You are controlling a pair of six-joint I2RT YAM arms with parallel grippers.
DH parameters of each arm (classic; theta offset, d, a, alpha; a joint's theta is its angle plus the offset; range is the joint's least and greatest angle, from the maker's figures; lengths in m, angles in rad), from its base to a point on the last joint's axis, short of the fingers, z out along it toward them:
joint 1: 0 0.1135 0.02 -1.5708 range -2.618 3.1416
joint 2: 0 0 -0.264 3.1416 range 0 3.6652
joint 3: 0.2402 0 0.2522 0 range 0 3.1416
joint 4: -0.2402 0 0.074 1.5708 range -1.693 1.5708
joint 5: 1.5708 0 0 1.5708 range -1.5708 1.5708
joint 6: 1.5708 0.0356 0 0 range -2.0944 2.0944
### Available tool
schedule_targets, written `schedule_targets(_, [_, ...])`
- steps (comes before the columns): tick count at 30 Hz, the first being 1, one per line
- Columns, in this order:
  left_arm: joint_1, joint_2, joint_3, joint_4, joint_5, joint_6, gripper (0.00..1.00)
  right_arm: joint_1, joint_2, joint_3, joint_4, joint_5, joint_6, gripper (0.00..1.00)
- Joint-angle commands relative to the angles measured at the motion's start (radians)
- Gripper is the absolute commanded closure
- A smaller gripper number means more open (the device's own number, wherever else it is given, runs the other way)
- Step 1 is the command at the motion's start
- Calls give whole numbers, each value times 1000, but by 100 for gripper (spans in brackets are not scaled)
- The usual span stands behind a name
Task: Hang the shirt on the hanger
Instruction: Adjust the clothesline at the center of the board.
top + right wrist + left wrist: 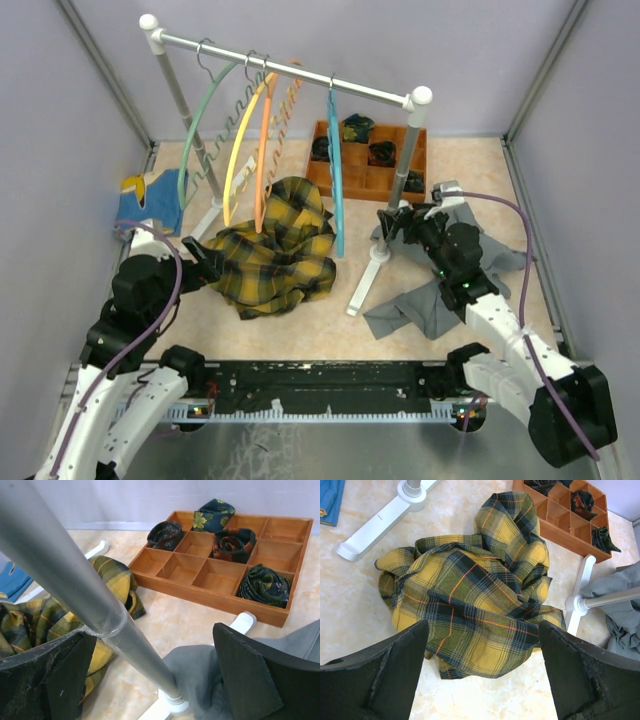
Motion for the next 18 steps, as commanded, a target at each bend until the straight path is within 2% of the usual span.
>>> schedule_targets(1, [5, 6, -7, 34, 14, 10, 5, 7, 19, -33, 242, -27, -93, 2])
schedule_targets(4, [5, 13, -6, 35, 18, 11, 5, 7, 19, -67, 378, -87, -89, 8])
schedule_targets(7, [5, 14, -7, 33, 16, 11, 5, 7, 34, -50, 388, -116, -90, 13])
schedule_targets(15, [5, 20, -8, 34, 15, 8, 5, 8, 96, 0, 368, -131, -102, 57])
schedule_targets(18, [5, 25, -6, 33, 15, 9, 5, 21, 139, 22, 365, -92, -101, 69])
